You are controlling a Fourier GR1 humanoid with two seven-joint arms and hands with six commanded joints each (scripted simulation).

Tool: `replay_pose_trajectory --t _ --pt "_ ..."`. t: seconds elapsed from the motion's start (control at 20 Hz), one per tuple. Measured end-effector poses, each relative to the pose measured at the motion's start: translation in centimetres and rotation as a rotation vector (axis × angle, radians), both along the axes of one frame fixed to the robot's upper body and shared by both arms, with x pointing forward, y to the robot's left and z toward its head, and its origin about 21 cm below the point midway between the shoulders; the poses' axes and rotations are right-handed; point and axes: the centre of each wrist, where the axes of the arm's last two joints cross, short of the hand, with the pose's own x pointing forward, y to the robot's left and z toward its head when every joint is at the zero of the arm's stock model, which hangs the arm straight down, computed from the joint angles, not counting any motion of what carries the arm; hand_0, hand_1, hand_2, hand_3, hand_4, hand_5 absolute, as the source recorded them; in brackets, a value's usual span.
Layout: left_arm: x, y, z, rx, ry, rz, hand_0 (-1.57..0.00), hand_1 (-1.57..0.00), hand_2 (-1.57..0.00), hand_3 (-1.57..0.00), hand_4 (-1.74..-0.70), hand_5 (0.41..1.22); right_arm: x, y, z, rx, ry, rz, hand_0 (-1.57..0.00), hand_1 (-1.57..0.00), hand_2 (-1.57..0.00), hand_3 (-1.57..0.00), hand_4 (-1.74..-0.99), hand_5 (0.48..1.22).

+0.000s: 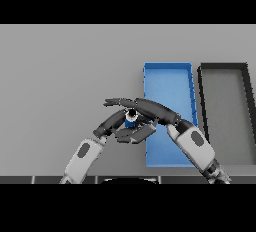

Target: Pick up the blue pipe and place it into the blue bin.

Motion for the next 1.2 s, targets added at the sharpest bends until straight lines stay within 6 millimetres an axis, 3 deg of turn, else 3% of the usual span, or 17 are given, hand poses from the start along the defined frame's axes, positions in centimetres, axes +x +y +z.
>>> replay_pose_trajectory --t 0.2,0.3,0.35,0.45,0.6,0.75,0.95,1.0,1.05,1.2 --pt "-0.4 -0.1 0.0 0.038 0.025 0.002 -1.57 -1.57 -1.57 -1.57 -1.64 1.221 0.5 1.5 0.3 0.015 -0.001 0.038 -1.01 -1.02 -1.04 -0.87 -1.514 0.55" --pt "-0.2 -0.5 0.1 0.03 0.031 0.008 -1.57 -1.57 -1.57 -1.52 -1.68 1.221 0.5 1.9 0.0 0.044 0.014 0.062 -1.22 -1.22 -1.23 -1.02 -1.581 0.65" --pt "-0.1 -0.6 0.1 -0.009 0.033 -0.003 -1.57 -1.57 -1.57 -1.53 -1.69 1.221 0.4 2.2 0.1 0.072 0.026 0.069 -1.29 -1.29 -1.3 -1.1 -1.606 0.765" --pt "-0.5 -0.3 -0.2 -0.015 0.066 -0.013 -1.57 -1.57 -1.57 -1.49 -1.71 1.221 0.3 2.0 -0.6 0.111 0.038 0.092 -1.39 -1.39 -1.4 -1.25 -1.648 0.929" --pt "-0.2 -0.4 -0.1 -0.016 0.063 -0.018 -1.57 -1.57 -1.57 -1.44 -1.72 1.221 0.0 2.0 -0.7 0.131 0.004 0.1 -1.48 -1.48 -1.48 -1.4 -1.692 1.071" --pt "-0.3 -0.3 0.1 -0.016 0.043 -0.016 -1.57 -1.57 -1.57 -1.43 -1.73 1.221 -0.5 2.3 -0.8 0.159 -0.025 0.121 -1.52 -1.52 -1.53 -1.48 -1.716 1.144" --pt "-0.3 -0.1 0.2 0.005 0.025 0.003 -1.57 -1.57 -1.57 -1.45 -1.72 1.221 -0.7 2.6 -1.1 0.188 -0.058 0.083 -1.55 -1.55 -1.55 -1.54 -1.731 1.19" --pt "-0.3 0.1 0.1 0.013 0.0 0.023 -1.46 -1.34 -1.29 -1.17 -1.6 1.221 -0.5 2.5 -1.0 0.179 -0.071 0.077 -1.56 -1.56 -1.56 -1.54 -1.733 1.196" --pt "-0.1 0.0 0.3 0.021 -0.03 0.038 -1.17 -1.07 -1.03 -0.93 -1.47 1.221 -0.4 2.5 -0.7 0.174 -0.078 0.061 -1.56 -1.56 -1.56 -1.55 -1.734 1.201" --pt "-0.1 0.9 0.2 0.065 -0.031 -0.043 -0.6 -0.55 -0.53 -0.48 -1.21 1.221 -0.9 2.8 -0.4 0.141 -0.053 0.049 -1.56 -1.56 -1.56 -1.56 -1.738 1.211"
